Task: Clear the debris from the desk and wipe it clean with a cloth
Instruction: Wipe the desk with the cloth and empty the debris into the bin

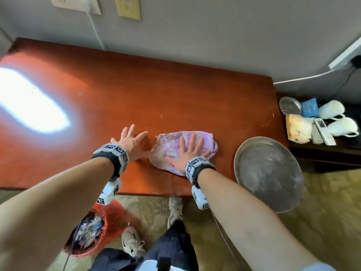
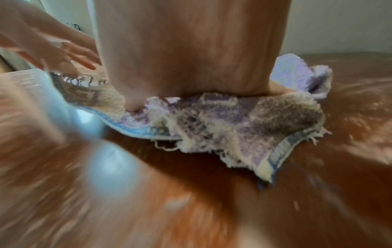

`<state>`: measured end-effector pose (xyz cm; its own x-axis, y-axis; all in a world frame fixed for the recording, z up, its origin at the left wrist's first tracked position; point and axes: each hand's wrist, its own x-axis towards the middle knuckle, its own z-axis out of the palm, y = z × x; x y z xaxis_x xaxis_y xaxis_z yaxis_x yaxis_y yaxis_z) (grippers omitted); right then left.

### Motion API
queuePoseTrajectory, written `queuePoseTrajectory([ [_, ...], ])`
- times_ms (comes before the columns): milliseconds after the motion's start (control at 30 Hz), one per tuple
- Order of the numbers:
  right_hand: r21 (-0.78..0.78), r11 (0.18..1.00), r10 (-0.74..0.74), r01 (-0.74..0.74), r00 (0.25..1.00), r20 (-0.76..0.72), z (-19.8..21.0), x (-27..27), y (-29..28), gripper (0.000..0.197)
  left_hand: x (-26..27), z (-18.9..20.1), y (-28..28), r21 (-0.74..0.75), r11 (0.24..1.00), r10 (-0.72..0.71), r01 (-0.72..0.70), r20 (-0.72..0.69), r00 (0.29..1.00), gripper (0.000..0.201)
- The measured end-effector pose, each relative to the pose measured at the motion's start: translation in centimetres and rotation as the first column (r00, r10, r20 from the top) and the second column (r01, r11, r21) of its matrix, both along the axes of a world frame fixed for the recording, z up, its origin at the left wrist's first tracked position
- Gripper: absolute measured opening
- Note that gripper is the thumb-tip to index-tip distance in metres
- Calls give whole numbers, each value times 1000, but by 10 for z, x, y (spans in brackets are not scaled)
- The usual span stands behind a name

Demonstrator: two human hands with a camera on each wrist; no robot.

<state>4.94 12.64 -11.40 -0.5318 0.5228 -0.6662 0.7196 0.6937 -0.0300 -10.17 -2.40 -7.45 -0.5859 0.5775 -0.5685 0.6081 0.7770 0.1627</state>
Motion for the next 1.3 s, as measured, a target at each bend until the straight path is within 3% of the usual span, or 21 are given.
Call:
queuePoseTrajectory([
  [133,-5,999,42,-42,999,13,0,22,-2,103,9,-1,6,6,999,-44,44,17,999,87],
  [400,59,996,-71,71,997,-1,5,19,90,108,26,-7,44,27,999,-47,47,16,999,84],
  [533,148,989,-6,18,996,-85,8,16,118,104,27,-11,53,19,1000,-25,25,5,1000,84],
  [667,80,997,2,3,998,-65,4,15,112,92,30,-16,43,0,1000,-14,14,-3,1000,84],
  [867,171,985,-19,8,998,66,16,17,82,90,30,-15,16,21,1000,-23,23,0,1000,81],
  [967,234,969,57,-82,992,113,36,17,73,92,23,-13,-1,38,998,-52,53,-16,999,81],
  [1100,206,960,170,-189,980,103,40,31,74,83,24,-14,-23,41,998,-47,48,-21,999,81],
  [1300,141,990,20,-27,999,49,12,43,48,78,27,-15,-40,18,999,-34,34,-7,999,80],
])
